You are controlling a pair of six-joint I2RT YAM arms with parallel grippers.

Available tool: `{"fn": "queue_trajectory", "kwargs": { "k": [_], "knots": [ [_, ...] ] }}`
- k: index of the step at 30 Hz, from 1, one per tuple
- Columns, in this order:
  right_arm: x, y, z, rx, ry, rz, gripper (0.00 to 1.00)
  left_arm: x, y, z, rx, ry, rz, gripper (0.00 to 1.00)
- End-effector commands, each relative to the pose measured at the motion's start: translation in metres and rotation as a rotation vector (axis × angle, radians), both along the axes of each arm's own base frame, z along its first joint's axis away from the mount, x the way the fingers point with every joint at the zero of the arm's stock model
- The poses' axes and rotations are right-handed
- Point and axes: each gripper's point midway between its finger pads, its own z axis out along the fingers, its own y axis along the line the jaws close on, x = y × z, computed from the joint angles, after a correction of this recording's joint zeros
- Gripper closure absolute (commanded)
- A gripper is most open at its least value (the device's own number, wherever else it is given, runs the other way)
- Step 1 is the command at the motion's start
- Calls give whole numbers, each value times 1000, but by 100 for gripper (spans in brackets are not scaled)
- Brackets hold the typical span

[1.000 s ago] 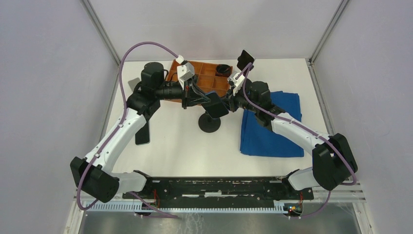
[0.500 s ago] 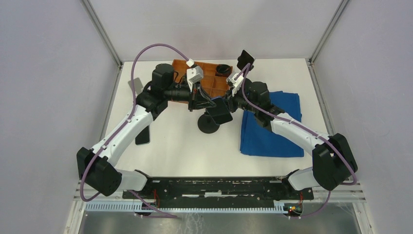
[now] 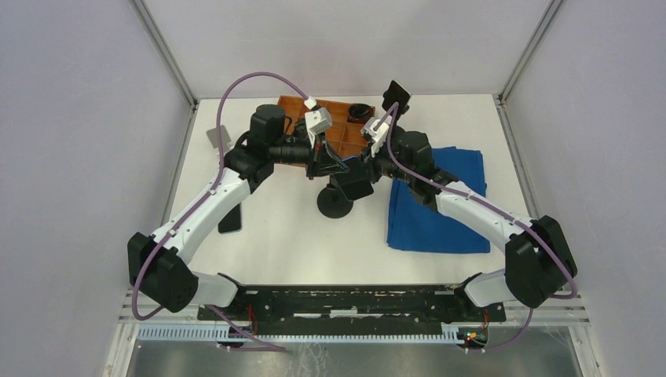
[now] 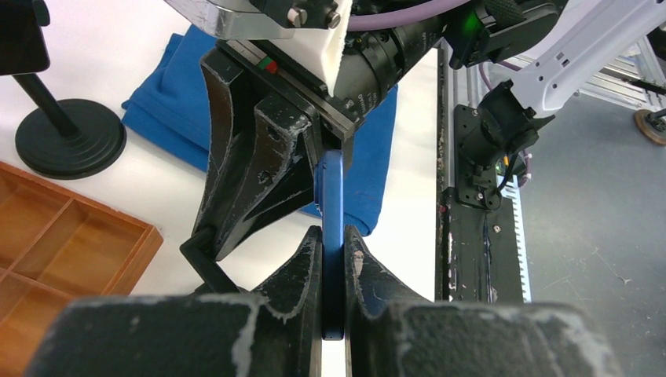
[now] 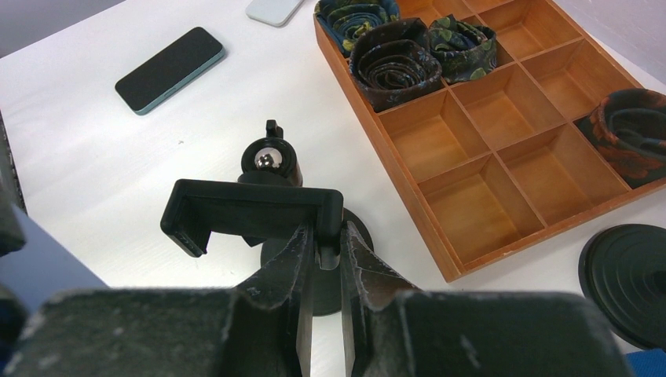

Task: Place the phone on the phone stand
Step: Install the phone on the phone stand.

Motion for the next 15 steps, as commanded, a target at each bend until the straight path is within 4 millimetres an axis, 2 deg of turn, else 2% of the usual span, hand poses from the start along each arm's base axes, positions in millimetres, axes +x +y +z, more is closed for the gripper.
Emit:
{"fn": "queue_trajectory", "kwargs": {
  "k": [1, 15],
  "knots": [
    [-9, 11, 36, 52, -48, 54, 100, 5, -3, 11, -19, -88, -4, 98],
    [-14, 14, 36, 24, -66, 75, 100, 9, -1, 4, 21, -126, 25, 98]
  ]
}}
